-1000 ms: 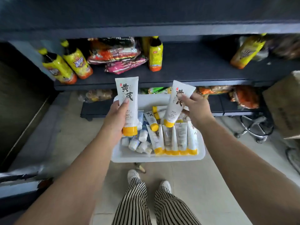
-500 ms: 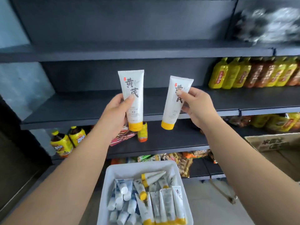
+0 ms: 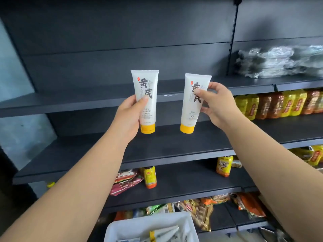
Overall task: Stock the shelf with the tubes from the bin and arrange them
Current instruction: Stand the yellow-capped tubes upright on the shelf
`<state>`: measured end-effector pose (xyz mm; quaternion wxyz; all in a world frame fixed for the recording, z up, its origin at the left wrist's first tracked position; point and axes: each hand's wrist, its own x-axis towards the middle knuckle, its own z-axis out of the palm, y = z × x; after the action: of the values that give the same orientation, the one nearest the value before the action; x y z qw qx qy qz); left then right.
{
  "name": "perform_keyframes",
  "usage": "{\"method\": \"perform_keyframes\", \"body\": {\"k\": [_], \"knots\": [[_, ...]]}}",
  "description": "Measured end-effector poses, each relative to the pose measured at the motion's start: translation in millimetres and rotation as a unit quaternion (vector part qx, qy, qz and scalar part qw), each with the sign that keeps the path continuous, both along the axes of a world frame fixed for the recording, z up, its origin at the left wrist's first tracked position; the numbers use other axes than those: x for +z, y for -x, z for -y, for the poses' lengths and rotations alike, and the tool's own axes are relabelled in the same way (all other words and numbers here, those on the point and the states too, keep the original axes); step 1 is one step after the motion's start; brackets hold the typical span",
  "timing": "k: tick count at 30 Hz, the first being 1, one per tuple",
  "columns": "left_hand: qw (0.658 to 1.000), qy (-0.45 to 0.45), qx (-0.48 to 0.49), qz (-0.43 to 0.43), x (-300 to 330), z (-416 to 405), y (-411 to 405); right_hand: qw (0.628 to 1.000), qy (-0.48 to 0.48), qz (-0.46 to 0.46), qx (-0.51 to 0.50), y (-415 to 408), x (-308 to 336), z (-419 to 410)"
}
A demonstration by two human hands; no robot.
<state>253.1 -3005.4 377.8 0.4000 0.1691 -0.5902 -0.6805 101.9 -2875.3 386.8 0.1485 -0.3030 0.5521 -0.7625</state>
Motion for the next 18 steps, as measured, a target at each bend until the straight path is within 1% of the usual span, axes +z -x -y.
{"method": "perform_keyframes", "body": {"k": [4,9,14,18], "knots": [[0.999,0.002,0.03,-0.01,2,-14,46,0.999,0.023,-0.005,0.03,54,9,-17],[0.998,-0.019,0.034,-0.047,7,-38,109,0.997,0.032,-0.012,0.069,125,23,-36],[0.997,-0.005,0.054,-0.05,19,-56,165,0.994,0.042,-0.024,0.093,185,37,-48],[0.997,-0.001,0.056,-0.055,29,-59,203,0.992,0.067,-0.018,0.102,223,45,-48]]}}
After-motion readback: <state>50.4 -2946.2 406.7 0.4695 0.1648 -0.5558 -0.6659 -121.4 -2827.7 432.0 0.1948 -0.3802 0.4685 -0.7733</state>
